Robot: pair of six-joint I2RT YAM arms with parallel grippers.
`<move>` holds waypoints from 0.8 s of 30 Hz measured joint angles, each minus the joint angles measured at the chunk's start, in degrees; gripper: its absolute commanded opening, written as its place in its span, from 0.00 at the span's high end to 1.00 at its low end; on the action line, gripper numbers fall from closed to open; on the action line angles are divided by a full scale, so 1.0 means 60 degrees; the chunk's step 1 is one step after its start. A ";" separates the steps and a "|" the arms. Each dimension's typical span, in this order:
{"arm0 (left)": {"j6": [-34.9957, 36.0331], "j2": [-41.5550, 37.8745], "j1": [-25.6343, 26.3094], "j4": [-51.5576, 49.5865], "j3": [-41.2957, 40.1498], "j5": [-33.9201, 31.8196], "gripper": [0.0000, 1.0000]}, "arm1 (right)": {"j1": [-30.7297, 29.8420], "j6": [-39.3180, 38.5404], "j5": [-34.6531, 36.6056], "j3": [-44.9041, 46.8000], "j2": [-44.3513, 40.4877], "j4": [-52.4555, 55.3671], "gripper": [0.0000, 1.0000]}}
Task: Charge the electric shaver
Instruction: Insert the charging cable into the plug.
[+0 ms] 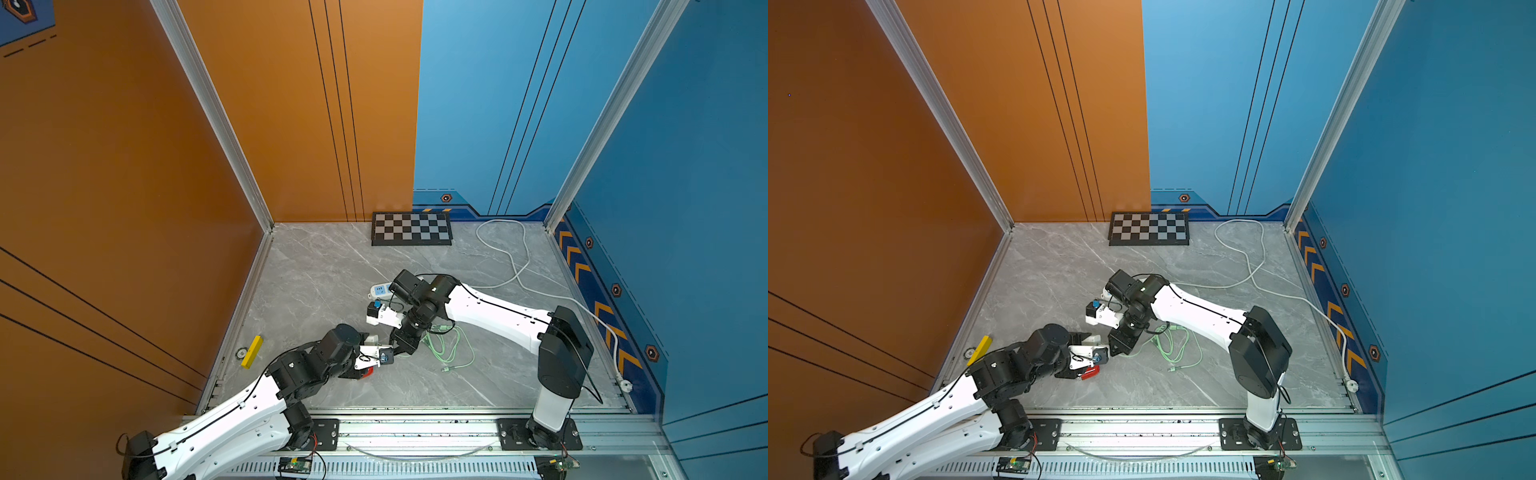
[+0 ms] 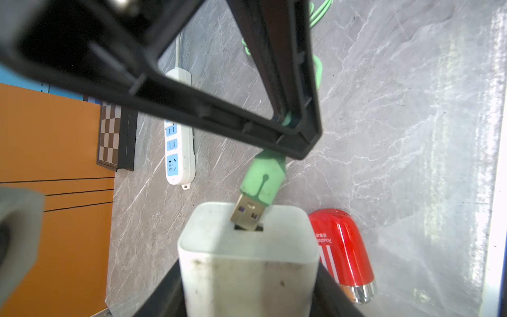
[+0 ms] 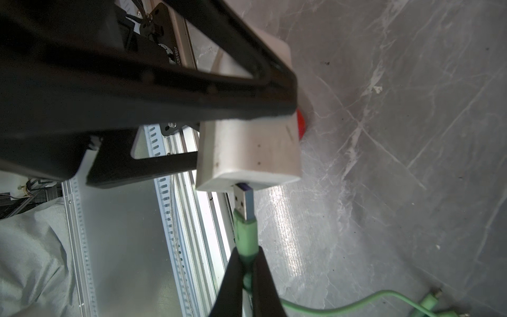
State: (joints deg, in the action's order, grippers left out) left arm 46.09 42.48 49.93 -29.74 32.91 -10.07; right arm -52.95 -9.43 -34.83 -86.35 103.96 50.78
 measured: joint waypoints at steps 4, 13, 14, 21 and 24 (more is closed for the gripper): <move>0.0168 0.0047 0.0004 -0.0015 0.0004 0.0004 1.00 | -0.0036 -0.0109 0.0113 -0.0211 0.0135 0.0219 1.00; 0.0433 0.0146 0.0004 -0.0215 0.0029 0.0004 1.00 | -0.0178 -0.0412 0.0284 -0.0437 0.0444 0.0525 1.00; 0.0433 0.0146 0.0004 -0.0219 0.0033 0.0004 1.00 | -0.0193 -0.0433 0.0291 -0.0437 0.0448 0.0554 1.00; 0.0539 0.0146 0.0004 -0.0211 0.0036 0.0004 1.00 | -0.0197 -0.0466 0.0375 -0.0444 0.0448 0.0703 1.00; 0.0576 0.0146 0.0004 -0.0215 0.0036 0.0004 1.00 | -0.0200 -0.0466 0.0455 -0.0514 0.0484 0.0732 1.00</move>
State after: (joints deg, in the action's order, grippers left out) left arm 49.54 43.35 49.95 -31.03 33.12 -10.04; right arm -54.15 -12.23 -32.10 -89.43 106.87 55.18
